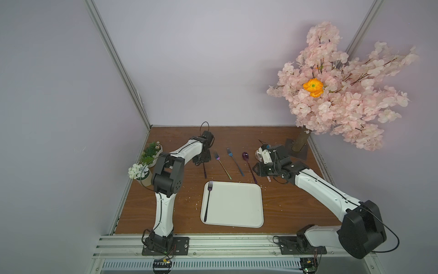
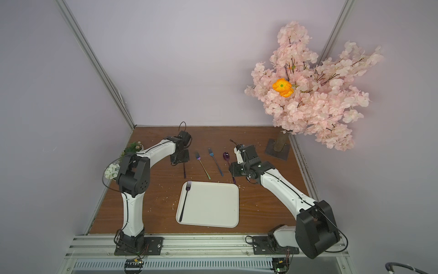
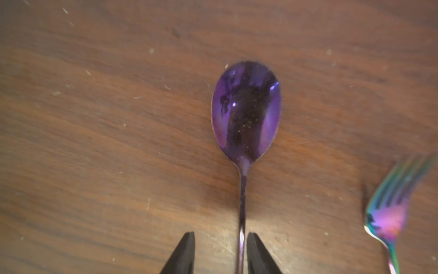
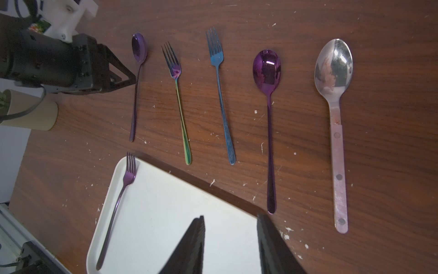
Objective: Set the spoon and fork side by side
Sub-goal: Pick up the spoon from the center of the board.
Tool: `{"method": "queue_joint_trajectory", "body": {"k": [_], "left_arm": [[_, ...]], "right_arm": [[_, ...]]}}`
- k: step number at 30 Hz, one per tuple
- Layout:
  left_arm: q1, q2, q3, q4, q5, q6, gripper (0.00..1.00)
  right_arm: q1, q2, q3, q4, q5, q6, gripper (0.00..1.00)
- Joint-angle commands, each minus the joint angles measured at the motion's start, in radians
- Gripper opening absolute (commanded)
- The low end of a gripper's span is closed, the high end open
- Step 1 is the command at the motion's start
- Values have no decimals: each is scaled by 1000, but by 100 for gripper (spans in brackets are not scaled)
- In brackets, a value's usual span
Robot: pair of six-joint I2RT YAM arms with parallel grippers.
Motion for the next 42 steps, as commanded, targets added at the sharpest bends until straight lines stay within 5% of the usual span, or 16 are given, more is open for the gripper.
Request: {"method": "queue_joint_trajectory", "body": {"k": [1, 8, 27, 36, 42], "left_arm": [[13, 14, 35, -13, 36, 31, 38], [13, 44, 52, -12, 55, 37, 36], [15, 21, -12, -2, -15, 51, 1], [15, -26, 9, -7, -23, 80, 0], [15, -111, -20, -7, -3, 89, 0]], "right_arm": [[2, -5, -3, 10, 14, 14, 40], [2, 1, 3, 14, 14, 20, 40], [3, 0, 8, -2, 14, 13, 40], [2, -8, 8, -10, 17, 14, 40], [2, 6, 14, -23, 35, 10, 56]]}}
